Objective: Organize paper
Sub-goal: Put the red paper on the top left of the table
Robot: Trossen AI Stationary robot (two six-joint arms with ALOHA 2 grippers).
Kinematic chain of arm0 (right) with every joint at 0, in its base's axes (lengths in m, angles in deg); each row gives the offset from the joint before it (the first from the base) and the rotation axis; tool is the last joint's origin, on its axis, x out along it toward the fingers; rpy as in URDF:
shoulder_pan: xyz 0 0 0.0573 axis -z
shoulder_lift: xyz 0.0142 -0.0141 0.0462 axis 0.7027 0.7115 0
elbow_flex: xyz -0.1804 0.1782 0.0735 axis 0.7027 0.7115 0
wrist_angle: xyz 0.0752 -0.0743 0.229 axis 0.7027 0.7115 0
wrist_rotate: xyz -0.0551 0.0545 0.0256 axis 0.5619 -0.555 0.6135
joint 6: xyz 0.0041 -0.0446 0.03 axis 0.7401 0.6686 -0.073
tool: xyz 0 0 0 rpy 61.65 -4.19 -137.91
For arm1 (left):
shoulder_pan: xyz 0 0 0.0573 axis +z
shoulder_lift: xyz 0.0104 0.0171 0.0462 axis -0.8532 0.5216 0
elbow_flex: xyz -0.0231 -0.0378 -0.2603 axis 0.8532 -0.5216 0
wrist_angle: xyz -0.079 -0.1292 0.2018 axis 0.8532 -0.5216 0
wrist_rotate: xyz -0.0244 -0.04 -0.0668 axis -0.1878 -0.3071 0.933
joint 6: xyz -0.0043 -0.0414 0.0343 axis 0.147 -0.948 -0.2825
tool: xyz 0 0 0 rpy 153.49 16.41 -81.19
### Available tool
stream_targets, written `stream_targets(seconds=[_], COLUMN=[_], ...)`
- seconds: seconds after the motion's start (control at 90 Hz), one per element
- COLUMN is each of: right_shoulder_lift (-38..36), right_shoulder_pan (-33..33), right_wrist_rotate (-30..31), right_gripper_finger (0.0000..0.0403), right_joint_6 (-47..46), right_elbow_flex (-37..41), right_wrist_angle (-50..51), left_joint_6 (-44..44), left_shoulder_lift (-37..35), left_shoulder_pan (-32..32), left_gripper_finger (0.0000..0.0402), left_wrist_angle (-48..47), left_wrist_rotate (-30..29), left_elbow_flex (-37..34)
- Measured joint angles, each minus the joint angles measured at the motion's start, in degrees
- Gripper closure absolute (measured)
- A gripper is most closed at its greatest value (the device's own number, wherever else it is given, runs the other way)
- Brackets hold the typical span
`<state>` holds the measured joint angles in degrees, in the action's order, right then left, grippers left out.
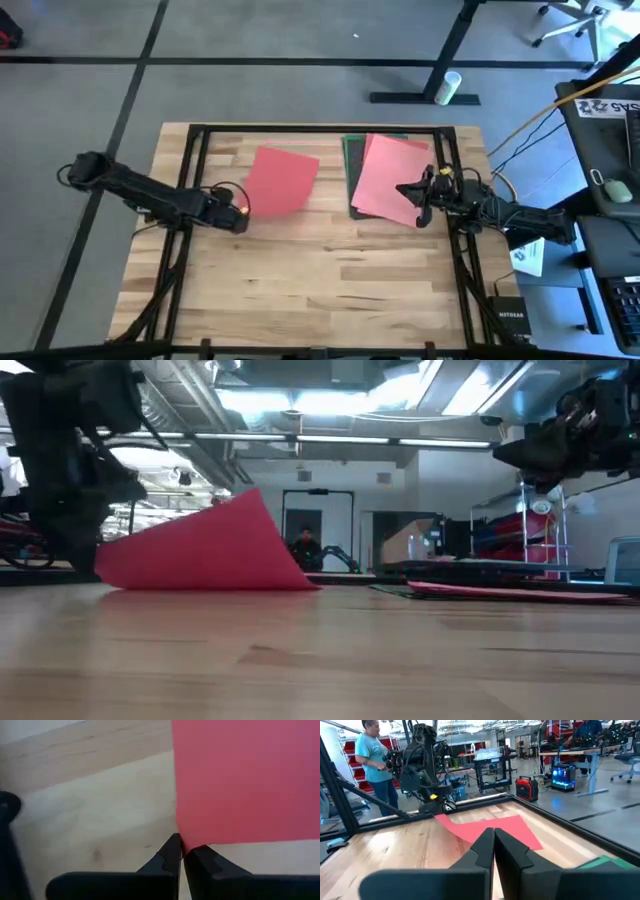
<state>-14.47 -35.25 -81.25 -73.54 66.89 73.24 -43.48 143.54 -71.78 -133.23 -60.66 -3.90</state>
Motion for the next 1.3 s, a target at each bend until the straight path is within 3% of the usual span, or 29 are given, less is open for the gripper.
stream_targets(seconds=[0.233, 0.467, 0.833, 0.967, 1.089, 1.178, 1.3], right_shoulder_lift=[0.0, -0.01, 0.0, 0.0, 0.0, -0.01, -0.01], right_shoulder_pan=[0.01, 0.02, 0.02, 0.02, 0.01, 0.0, 0.02], right_wrist_rotate=[0.0, 0.0, 0.0, 0.0, 0.0, 0.49, 1.54], right_gripper_finger=[0.0402, 0.0402, 0.0402, 0.0402, 0.0402, 0.0402, 0.0402], right_joint_6=[0.06, -1.37, -1.48, -1.47, -1.46, -1.46, -1.46], right_elbow_flex=[0.0, 0.0, 0.0, 0.0, 0.0, 0.0, 0.0], right_wrist_angle=[-0.11, 0.05, 0.22, 0.22, 0.2, -0.01, -0.05], left_joint_6=[12.7, 18.36, 18.46, 23.62, 33.23, 41.59, 51.67], left_shoulder_lift=[-0.11, -0.11, -0.08, -0.08, -0.08, 0.04, 2.87], left_shoulder_pan=[-0.12, -0.08, -0.07, 0.44, 4.44, 10.69, 20.42], left_gripper_finger=[0.0401, 0.0398, 0.0307, 0.0288, 0.0307, 0.0341, 0.0391], left_wrist_angle=[9.54, 13.74, 15.14, 20.34, 28.19, 29.0, 29.95], left_wrist_rotate=[0.36, 7.99, 8.73, 8.76, 4.37, -0.06, -0.81], left_elbow_flex=[1.01, 1.01, 1.01, 1.01, 1.06, 1.12, 1.11])
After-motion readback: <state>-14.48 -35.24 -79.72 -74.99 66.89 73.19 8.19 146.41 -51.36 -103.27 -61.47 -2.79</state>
